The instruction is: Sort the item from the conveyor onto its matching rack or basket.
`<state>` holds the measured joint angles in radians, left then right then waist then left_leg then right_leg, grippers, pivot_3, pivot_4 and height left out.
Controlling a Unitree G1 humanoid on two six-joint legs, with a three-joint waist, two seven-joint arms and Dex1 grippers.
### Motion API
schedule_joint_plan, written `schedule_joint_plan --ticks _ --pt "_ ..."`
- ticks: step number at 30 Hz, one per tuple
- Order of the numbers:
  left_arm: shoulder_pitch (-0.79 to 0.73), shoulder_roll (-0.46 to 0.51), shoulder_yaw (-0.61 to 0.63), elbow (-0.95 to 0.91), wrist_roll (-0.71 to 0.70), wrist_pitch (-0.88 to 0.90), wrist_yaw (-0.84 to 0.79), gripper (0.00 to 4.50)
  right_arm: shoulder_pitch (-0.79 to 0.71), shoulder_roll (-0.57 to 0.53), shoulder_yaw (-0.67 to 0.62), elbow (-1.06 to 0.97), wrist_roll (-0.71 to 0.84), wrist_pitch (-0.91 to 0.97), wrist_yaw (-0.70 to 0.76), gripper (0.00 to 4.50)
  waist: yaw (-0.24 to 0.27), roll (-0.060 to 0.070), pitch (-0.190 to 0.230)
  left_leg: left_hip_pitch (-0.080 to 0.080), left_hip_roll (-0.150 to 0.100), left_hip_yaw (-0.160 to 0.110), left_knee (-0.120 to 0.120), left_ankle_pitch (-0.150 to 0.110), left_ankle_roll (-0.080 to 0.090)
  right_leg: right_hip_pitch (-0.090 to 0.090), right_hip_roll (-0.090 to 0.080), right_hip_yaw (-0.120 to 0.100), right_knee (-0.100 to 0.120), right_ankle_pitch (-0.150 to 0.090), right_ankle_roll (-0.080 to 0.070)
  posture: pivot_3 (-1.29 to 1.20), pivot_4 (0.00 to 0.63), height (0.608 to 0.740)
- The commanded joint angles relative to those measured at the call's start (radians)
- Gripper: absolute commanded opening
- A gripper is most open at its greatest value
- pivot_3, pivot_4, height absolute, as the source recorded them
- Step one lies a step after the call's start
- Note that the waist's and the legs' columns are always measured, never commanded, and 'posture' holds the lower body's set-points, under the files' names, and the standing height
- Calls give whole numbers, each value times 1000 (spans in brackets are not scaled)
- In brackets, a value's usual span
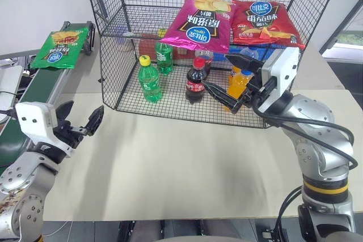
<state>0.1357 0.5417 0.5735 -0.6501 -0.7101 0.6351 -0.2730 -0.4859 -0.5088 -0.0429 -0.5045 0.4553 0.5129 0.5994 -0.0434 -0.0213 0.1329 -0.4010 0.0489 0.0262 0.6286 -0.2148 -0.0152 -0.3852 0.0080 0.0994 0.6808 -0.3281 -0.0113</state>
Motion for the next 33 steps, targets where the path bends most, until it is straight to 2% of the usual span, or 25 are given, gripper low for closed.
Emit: schedule_joint_plan --ticks 1,8,15,18,25,33 --pt "-1 -33 92 -39 -72 7 73 4474 -40 -9 9 -9 36 1 40 4500 0 0 0 0 0 0 0 0 0 0 0 0 0 0 0 0 150 740" --pt "-62 -79 262 74 -228 34 281 4474 -129 -10 39 26 84 37 109 4500 0 0 0 0 1 -1 0 0 0 0 -1 -1 0 0 0 0 150 740" --pt "-129 -1 351 224 -407 126 434 4474 -200 -1 66 59 116 64 158 4500 2 -1 0 0 0 -3 1 0 0 0 -2 -2 1 0 0 0 150 740" --pt "-144 33 396 298 -530 165 503 4474 -215 1 74 63 122 69 169 4500 2 -1 0 0 0 -3 1 0 0 0 -4 -3 1 0 0 0 150 740" --pt "-99 117 497 499 -716 236 627 4474 -217 7 84 54 137 66 175 4500 -1 -1 0 1 0 -3 0 0 0 -1 -5 -5 2 0 0 0 150 740" --pt "-84 115 527 619 -971 224 763 4474 -212 13 90 52 136 55 183 4500 9 -1 0 1 -2 -5 0 0 0 -1 -14 -9 3 0 0 0 150 740"
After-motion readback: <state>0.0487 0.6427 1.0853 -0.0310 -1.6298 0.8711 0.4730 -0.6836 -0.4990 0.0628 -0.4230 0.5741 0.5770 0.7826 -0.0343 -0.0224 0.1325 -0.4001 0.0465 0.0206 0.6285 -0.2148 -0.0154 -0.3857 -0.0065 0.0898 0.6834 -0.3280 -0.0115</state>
